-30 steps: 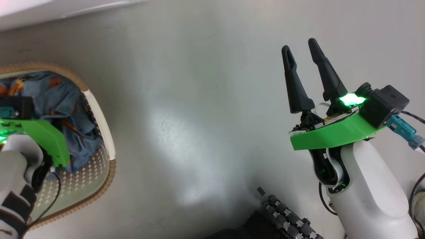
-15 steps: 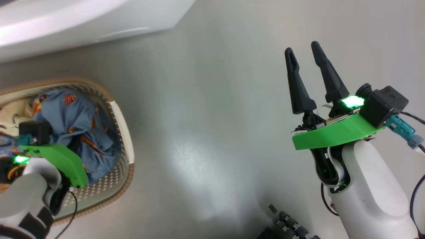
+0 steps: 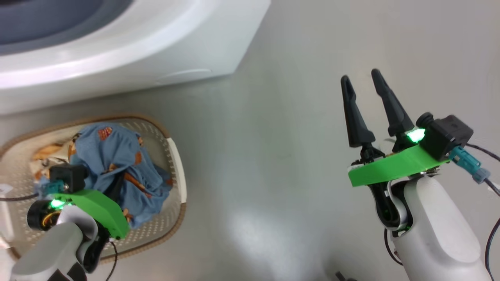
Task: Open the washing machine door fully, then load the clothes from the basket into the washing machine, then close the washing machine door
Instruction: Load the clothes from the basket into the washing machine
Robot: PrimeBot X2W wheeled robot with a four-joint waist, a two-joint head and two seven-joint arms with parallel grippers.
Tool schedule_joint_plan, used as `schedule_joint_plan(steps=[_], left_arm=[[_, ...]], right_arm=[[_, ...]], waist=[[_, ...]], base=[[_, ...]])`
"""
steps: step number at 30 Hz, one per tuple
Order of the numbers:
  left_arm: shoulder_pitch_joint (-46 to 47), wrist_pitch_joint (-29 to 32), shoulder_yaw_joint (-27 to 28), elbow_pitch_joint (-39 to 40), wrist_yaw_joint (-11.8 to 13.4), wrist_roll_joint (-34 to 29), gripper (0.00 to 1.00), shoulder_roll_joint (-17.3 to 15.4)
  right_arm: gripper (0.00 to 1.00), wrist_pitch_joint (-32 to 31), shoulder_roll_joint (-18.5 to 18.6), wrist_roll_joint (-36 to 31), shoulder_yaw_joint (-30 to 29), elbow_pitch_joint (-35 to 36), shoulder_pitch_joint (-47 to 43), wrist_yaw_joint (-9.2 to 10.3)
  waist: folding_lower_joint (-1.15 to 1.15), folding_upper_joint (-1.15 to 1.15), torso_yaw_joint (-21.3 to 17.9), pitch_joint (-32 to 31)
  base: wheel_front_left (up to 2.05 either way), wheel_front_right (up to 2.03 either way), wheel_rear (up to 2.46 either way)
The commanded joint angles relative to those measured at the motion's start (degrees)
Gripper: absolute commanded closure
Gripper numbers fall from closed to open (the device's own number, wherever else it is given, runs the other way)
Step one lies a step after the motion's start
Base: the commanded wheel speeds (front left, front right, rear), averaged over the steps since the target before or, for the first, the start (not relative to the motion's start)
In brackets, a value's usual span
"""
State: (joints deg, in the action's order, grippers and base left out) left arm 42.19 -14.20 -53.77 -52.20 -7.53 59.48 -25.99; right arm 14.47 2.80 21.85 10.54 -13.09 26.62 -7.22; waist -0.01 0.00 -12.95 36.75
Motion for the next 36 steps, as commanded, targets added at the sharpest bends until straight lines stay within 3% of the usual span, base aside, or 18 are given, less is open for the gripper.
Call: schedule_joint_plan(steps=[1,10,19,36], left_arm=[[-1.6,-0.7,2.6,1.6,0.0,0.6,1.0,-1.7],[-8.9,-0.8,15.4,10.9,0.0,-6.2,1.0,-0.3],[-15.1,-0.8,24.2,19.9,0.5,-13.0,1.0,2.0],[-26.3,-0.8,35.1,39.5,5.2,-22.0,1.0,4.1]], right_arm=[[0.0,0.5,0.1,-0.6,0.4,0.7,-2.2,-0.26],[0.0,0.5,0.9,-1.7,-0.5,-1.1,-4.7,-0.26],[0.0,0.5,2.8,-0.8,-0.7,-2.1,-7.4,-0.26],[0.0,0.5,7.3,0.7,-1.5,-1.3,-13.3,-0.26]], waist=[[0.01,0.0,3.0,-4.7],[0.01,0.0,6.7,-12.4],[0.01,0.0,9.2,-18.3],[0.01,0.0,11.3,-28.4]], base=[[0.0,0.0,0.0],[0.0,0.0,0.0],[0.0,0.0,0.0],[0.0,0.0,0.0]])
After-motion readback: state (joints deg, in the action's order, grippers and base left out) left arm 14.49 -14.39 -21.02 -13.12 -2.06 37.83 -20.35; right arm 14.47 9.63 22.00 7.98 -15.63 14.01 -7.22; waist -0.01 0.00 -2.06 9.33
